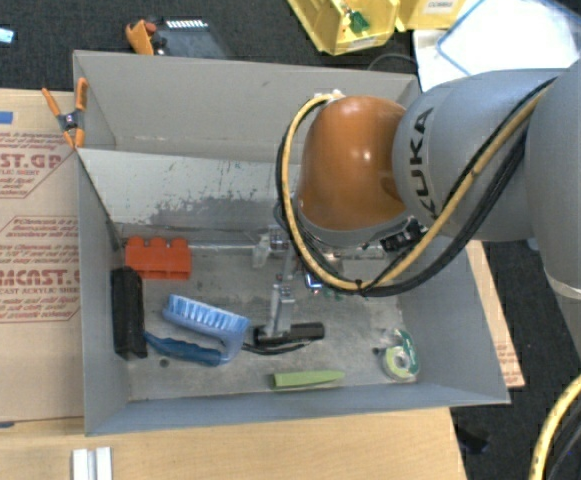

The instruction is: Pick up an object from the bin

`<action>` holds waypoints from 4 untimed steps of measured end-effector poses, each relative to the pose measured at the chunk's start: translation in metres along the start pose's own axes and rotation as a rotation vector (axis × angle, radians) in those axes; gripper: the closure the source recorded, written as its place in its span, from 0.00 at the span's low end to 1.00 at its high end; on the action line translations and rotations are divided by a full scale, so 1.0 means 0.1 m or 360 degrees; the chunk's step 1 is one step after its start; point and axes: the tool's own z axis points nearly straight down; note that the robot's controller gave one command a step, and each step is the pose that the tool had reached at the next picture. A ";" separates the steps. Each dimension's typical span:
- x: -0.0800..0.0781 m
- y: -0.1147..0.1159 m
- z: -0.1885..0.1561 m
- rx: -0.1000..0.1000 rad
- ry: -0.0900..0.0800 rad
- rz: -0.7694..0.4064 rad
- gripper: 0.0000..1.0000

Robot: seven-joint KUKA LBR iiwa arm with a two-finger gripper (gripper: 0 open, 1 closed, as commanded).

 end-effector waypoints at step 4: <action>0.46 0.96 0.99 0.0002 -0.0005 0.0406 0.00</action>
Offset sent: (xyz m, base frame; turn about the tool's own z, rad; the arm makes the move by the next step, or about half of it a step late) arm -0.0391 0.1022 -0.0333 -0.0057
